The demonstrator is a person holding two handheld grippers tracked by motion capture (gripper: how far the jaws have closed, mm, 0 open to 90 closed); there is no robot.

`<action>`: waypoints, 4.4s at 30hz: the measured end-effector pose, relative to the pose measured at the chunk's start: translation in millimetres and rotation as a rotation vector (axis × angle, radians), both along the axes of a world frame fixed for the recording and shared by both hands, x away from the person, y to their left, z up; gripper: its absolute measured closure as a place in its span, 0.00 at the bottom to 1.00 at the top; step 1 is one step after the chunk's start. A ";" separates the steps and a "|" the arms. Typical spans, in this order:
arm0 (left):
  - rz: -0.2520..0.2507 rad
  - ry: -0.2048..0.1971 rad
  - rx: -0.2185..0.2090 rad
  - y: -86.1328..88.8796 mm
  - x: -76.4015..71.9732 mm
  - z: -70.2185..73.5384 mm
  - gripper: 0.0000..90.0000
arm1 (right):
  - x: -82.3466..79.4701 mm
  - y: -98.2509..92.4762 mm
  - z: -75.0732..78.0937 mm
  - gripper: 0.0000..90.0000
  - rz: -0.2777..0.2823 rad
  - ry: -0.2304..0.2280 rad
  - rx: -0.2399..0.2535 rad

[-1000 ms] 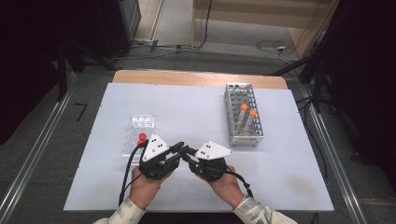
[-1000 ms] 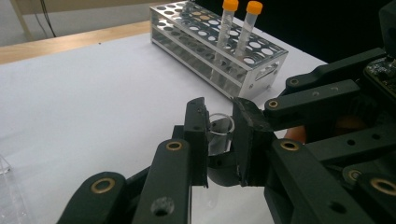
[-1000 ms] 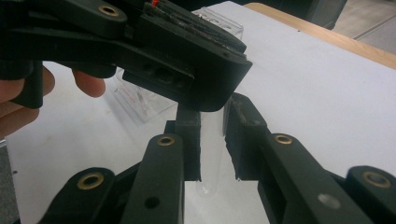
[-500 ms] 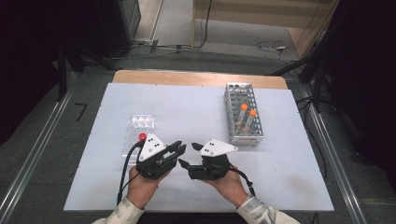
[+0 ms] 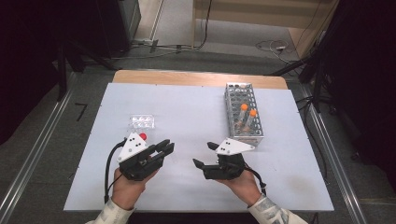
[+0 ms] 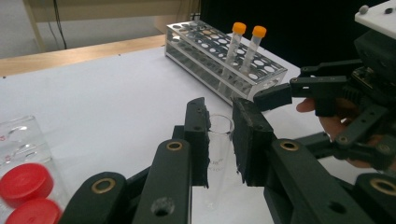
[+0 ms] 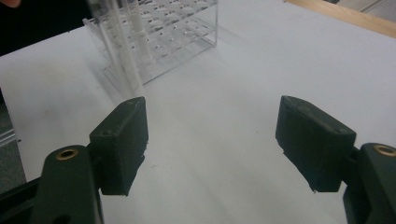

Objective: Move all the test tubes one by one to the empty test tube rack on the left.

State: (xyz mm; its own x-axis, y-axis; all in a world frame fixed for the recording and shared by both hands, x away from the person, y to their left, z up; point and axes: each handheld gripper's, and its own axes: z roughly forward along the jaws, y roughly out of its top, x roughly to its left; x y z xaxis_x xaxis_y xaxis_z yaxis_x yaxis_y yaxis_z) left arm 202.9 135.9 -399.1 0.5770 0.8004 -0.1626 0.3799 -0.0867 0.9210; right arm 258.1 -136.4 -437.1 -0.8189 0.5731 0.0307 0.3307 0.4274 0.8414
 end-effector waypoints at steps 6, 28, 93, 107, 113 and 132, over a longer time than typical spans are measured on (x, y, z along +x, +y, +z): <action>0.010 -0.014 -0.018 16.8 -11.4 10.0 0.86 | 2.4 -17.0 0.3 0.27 -0.041 0.001 -0.002; 0.202 -0.031 0.039 77.4 -21.4 21.0 0.86 | 6.7 -48.5 4.5 0.27 -0.121 -0.012 0.024; 0.242 0.001 -0.042 54.4 -8.2 -3.9 0.23 | 48.5 -103.4 9.8 0.34 -0.459 -0.034 0.031; 0.228 0.001 -0.030 48.4 -7.7 -4.0 0.22 | 86.2 -115.4 -0.8 0.46 -0.548 -0.043 0.037; 0.222 -0.003 -0.023 45.3 -8.0 -3.9 0.22 | 98.3 -113.4 -7.1 0.57 -0.557 -0.047 0.034; 0.221 0.004 -0.021 44.8 -7.6 -5.5 0.22 | 105.2 -103.1 -17.5 0.75 -0.556 -0.083 -0.012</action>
State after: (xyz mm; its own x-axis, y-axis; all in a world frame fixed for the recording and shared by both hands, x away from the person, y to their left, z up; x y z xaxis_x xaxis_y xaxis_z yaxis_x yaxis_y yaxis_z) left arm 195.3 180.7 -404.6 0.3868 0.9039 -0.1828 0.3913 0.0186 0.9201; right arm 363.4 -239.5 -454.6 -0.3931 0.9190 -0.0300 0.4421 0.2175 0.8702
